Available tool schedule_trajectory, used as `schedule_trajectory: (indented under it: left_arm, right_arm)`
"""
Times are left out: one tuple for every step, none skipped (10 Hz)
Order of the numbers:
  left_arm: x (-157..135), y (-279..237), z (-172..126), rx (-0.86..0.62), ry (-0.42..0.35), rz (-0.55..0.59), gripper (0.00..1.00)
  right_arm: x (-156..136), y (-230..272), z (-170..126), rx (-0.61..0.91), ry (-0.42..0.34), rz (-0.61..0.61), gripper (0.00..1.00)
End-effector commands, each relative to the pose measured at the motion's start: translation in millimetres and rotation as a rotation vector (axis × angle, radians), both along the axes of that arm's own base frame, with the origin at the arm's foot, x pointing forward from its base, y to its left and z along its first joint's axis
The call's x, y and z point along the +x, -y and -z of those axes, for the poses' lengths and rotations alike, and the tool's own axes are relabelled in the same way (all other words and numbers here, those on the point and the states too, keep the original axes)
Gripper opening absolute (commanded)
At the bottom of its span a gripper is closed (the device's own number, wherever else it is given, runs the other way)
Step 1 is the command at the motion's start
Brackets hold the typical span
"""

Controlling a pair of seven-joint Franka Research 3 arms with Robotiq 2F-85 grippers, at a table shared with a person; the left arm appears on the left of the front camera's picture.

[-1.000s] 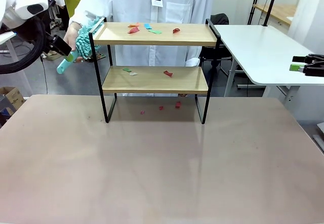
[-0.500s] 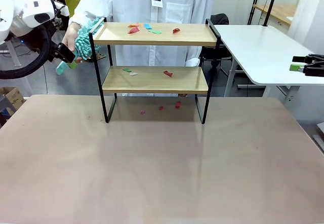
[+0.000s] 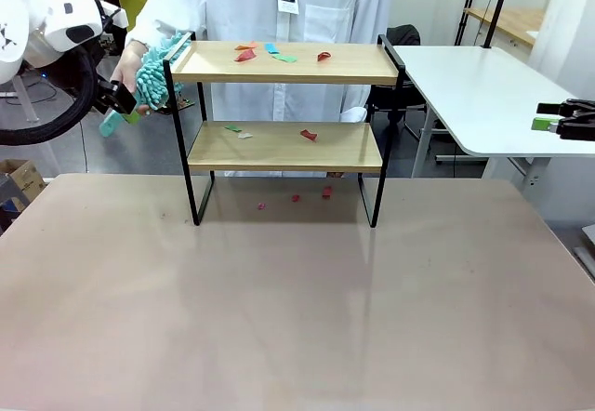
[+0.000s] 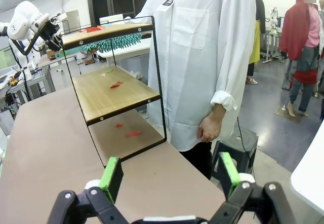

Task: Clean the shelf.
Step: Pick up the Duster handed by the human.

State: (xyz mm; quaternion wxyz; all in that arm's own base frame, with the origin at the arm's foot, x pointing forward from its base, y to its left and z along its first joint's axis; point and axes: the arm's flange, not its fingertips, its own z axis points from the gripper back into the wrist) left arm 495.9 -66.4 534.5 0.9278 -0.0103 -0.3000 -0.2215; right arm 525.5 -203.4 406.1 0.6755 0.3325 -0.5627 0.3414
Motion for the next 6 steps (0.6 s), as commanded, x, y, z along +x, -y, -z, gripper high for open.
schedule_trajectory:
  left_arm:
    - [-0.8, 1.4, 2.3, 0.007, -0.011, -0.031, 0.0]
    - [-0.3, 1.7, 2.4, 0.006, -0.015, -0.046, 0.0]
    - [-0.9, 2.4, 2.3, 0.009, -0.017, -0.056, 0.0]
    - [-0.1, 2.5, 2.1, 0.014, -0.014, -0.056, 0.0]
    - [-0.9, 2.6, 3.3, 0.012, -0.014, -0.074, 0.0]
    - [-0.9, 2.9, 2.1, 0.03, 0.011, -0.098, 0.0]
  right_arm:
    - [0.8, -2.0, -2.8, -0.004, 0.005, -0.001, 1.0]
    - [0.8, -2.0, -2.8, -0.004, 0.005, -0.001, 1.0]
    - [0.8, -2.0, -2.8, -0.004, 0.005, -0.001, 1.0]
    - [0.8, -2.0, -2.8, -0.004, 0.005, -0.001, 1.0]
    - [0.8, -2.0, -2.8, -0.004, 0.005, -0.001, 1.0]
    - [0.8, -2.0, -2.8, -0.004, 0.005, -0.001, 1.0]
